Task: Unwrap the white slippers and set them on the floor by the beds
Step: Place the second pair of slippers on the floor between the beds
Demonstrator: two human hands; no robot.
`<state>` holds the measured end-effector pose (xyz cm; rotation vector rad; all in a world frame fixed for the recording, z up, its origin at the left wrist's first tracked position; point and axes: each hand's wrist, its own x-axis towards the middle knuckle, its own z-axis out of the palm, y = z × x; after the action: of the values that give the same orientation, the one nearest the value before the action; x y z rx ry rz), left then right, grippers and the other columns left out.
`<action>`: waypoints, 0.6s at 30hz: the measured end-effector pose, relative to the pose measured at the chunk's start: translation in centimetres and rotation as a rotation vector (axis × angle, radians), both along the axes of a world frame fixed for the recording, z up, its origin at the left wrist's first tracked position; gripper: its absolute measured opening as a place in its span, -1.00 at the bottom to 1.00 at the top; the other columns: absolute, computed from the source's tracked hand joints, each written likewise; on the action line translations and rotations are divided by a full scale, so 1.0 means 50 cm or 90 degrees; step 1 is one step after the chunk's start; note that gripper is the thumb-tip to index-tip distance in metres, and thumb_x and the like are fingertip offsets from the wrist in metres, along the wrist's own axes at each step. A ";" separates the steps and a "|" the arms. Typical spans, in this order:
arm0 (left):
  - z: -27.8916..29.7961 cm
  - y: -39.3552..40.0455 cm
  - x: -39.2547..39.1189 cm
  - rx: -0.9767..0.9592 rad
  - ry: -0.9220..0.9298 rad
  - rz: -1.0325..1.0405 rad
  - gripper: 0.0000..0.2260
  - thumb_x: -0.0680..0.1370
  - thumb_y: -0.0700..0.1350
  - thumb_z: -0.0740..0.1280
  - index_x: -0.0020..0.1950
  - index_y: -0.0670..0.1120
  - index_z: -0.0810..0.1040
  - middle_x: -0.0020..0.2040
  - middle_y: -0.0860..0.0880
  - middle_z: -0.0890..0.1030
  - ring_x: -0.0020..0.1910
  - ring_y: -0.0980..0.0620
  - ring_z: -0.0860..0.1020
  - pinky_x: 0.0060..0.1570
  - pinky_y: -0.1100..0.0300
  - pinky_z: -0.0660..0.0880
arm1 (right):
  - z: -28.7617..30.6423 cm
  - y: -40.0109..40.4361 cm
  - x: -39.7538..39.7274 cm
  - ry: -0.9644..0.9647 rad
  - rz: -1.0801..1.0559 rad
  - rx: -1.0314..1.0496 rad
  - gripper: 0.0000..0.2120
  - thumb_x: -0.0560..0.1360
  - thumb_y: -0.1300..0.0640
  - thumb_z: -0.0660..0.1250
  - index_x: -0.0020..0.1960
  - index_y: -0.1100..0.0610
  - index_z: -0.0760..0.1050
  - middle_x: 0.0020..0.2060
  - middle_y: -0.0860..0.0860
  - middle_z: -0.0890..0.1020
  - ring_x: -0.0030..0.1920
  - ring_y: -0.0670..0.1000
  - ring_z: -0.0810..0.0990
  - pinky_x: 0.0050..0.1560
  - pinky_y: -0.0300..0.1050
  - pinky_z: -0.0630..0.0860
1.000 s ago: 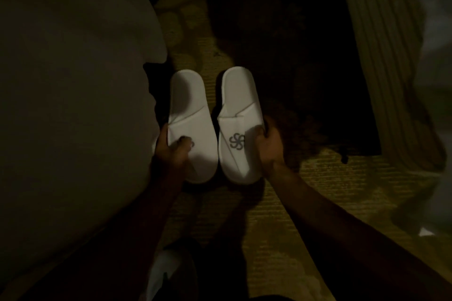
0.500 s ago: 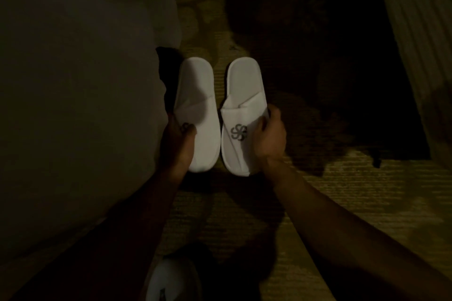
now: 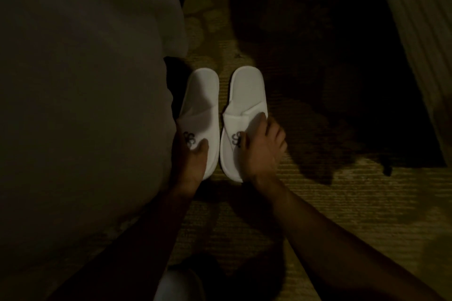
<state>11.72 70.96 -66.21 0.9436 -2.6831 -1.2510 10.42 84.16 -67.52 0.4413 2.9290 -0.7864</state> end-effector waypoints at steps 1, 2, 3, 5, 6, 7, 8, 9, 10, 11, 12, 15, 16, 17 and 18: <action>-0.002 0.003 0.005 -0.037 0.006 -0.017 -0.30 0.54 -0.04 0.40 0.58 -0.08 0.13 0.51 -0.13 0.32 0.45 -0.08 0.32 0.38 0.23 0.15 | -0.003 0.001 0.001 0.003 0.014 0.009 -0.38 0.57 -0.06 0.22 0.54 0.14 0.12 0.49 0.19 0.24 0.46 0.23 0.20 0.38 0.14 0.19; -0.005 0.004 0.007 -0.072 0.011 -0.032 -0.31 0.54 -0.02 0.40 0.58 -0.09 0.16 0.51 -0.13 0.32 0.44 -0.07 0.32 0.37 0.24 0.15 | -0.005 0.002 0.001 0.006 0.023 0.013 -0.38 0.57 -0.06 0.21 0.54 0.13 0.13 0.50 0.19 0.24 0.46 0.23 0.20 0.38 0.15 0.20; -0.007 0.005 0.009 -0.098 0.016 -0.043 -0.32 0.54 -0.01 0.39 0.57 -0.11 0.18 0.51 -0.14 0.32 0.45 -0.08 0.31 0.37 0.25 0.15 | -0.006 0.003 0.001 0.009 0.029 0.014 -0.39 0.57 -0.06 0.22 0.53 0.13 0.14 0.50 0.19 0.25 0.46 0.23 0.20 0.39 0.16 0.20; -0.013 0.002 0.010 -0.117 0.021 -0.050 -0.35 0.53 -0.01 0.40 0.55 -0.13 0.22 0.50 -0.16 0.33 0.44 -0.09 0.34 0.38 0.22 0.17 | -0.010 0.006 0.003 0.015 0.035 0.009 -0.40 0.57 -0.05 0.22 0.53 0.13 0.16 0.49 0.19 0.26 0.46 0.22 0.21 0.39 0.16 0.20; -0.015 0.000 0.009 -0.112 0.022 -0.050 -0.35 0.53 -0.02 0.40 0.55 -0.14 0.24 0.48 -0.16 0.36 0.42 -0.10 0.37 0.39 0.19 0.19 | -0.012 0.006 0.004 0.016 0.036 0.008 -0.41 0.57 -0.04 0.22 0.53 0.13 0.16 0.48 0.20 0.27 0.46 0.23 0.21 0.39 0.17 0.20; -0.017 -0.002 0.010 -0.095 0.023 -0.046 -0.36 0.53 -0.03 0.41 0.54 -0.14 0.25 0.45 -0.16 0.39 0.39 -0.09 0.40 0.39 0.18 0.24 | -0.014 0.006 0.008 0.017 0.039 0.008 -0.42 0.58 -0.04 0.22 0.52 0.13 0.17 0.48 0.21 0.27 0.46 0.24 0.21 0.40 0.17 0.20; -0.018 -0.003 0.011 -0.071 0.024 -0.039 -0.36 0.52 -0.04 0.42 0.54 -0.14 0.26 0.43 -0.15 0.42 0.35 -0.08 0.44 0.37 0.21 0.27 | -0.014 0.006 0.011 0.018 0.043 0.010 -0.43 0.58 -0.03 0.21 0.52 0.12 0.17 0.48 0.23 0.26 0.46 0.25 0.21 0.40 0.18 0.20; -0.017 -0.003 0.013 -0.053 0.027 -0.030 -0.36 0.52 -0.05 0.42 0.53 -0.15 0.26 0.41 -0.14 0.44 0.33 -0.06 0.46 0.34 0.25 0.27 | -0.014 0.005 0.014 0.023 0.050 0.013 -0.44 0.59 -0.03 0.20 0.53 0.11 0.17 0.48 0.24 0.25 0.46 0.26 0.21 0.41 0.19 0.20; -0.017 -0.002 0.015 -0.052 0.037 -0.027 -0.35 0.51 -0.05 0.44 0.52 -0.16 0.27 0.38 -0.16 0.47 0.31 -0.05 0.47 0.32 0.29 0.27 | -0.014 0.006 0.017 0.030 0.057 0.014 -0.44 0.59 -0.05 0.19 0.53 0.10 0.18 0.49 0.26 0.24 0.47 0.27 0.20 0.41 0.19 0.20; -0.015 -0.001 0.020 -0.072 0.058 -0.038 -0.33 0.48 -0.06 0.47 0.51 -0.21 0.30 0.35 -0.19 0.49 0.28 -0.05 0.48 0.32 0.34 0.26 | -0.012 0.007 0.020 0.036 0.066 0.013 -0.42 0.59 -0.09 0.19 0.53 0.09 0.17 0.50 0.27 0.21 0.47 0.27 0.19 0.42 0.19 0.19; -0.014 0.001 0.026 -0.111 0.083 -0.059 -0.31 0.44 -0.07 0.52 0.48 -0.27 0.33 0.31 -0.25 0.52 0.24 -0.05 0.49 0.29 0.44 0.21 | -0.012 0.009 0.023 0.038 0.080 0.012 -0.38 0.57 -0.15 0.18 0.54 0.09 0.16 0.51 0.27 0.17 0.49 0.27 0.16 0.43 0.18 0.17; -0.017 0.006 0.039 -0.236 0.107 -0.118 -0.22 0.33 -0.02 0.60 0.39 -0.37 0.40 0.20 -0.34 0.57 0.18 -0.20 0.54 0.24 0.41 0.18 | -0.013 0.015 0.033 0.022 0.144 0.018 -0.23 0.52 -0.30 0.16 0.57 0.09 0.08 0.56 0.27 0.02 0.54 0.26 0.04 0.48 0.17 0.08; -0.017 0.007 0.039 -0.257 0.105 -0.129 -0.21 0.32 0.00 0.61 0.39 -0.38 0.41 0.19 -0.33 0.58 0.17 -0.24 0.56 0.23 0.31 0.22 | -0.015 0.016 0.036 0.020 0.155 0.017 -0.21 0.51 -0.30 0.17 0.57 0.10 0.07 0.56 0.28 0.00 0.55 0.27 0.02 0.49 0.17 0.05; -0.016 0.009 0.039 -0.265 0.096 -0.132 -0.21 0.33 0.00 0.60 0.39 -0.37 0.40 0.20 -0.33 0.57 0.18 -0.25 0.55 0.23 0.26 0.22 | -0.016 0.015 0.038 0.020 0.157 0.011 -0.21 0.52 -0.29 0.17 0.58 0.11 0.06 0.56 0.28 -0.02 0.55 0.28 0.01 0.49 0.16 0.03; -0.015 0.011 0.038 -0.264 0.081 -0.128 -0.22 0.34 0.00 0.59 0.41 -0.35 0.39 0.22 -0.34 0.56 0.20 -0.26 0.54 0.23 0.23 0.22 | -0.016 0.013 0.039 0.021 0.153 0.000 -0.21 0.52 -0.28 0.19 0.58 0.13 0.07 0.56 0.29 -0.02 0.55 0.28 0.00 0.49 0.16 0.02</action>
<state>13.60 71.50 -66.96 0.5342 -2.8205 -0.6961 12.38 84.83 -68.32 0.0746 2.9356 -0.7663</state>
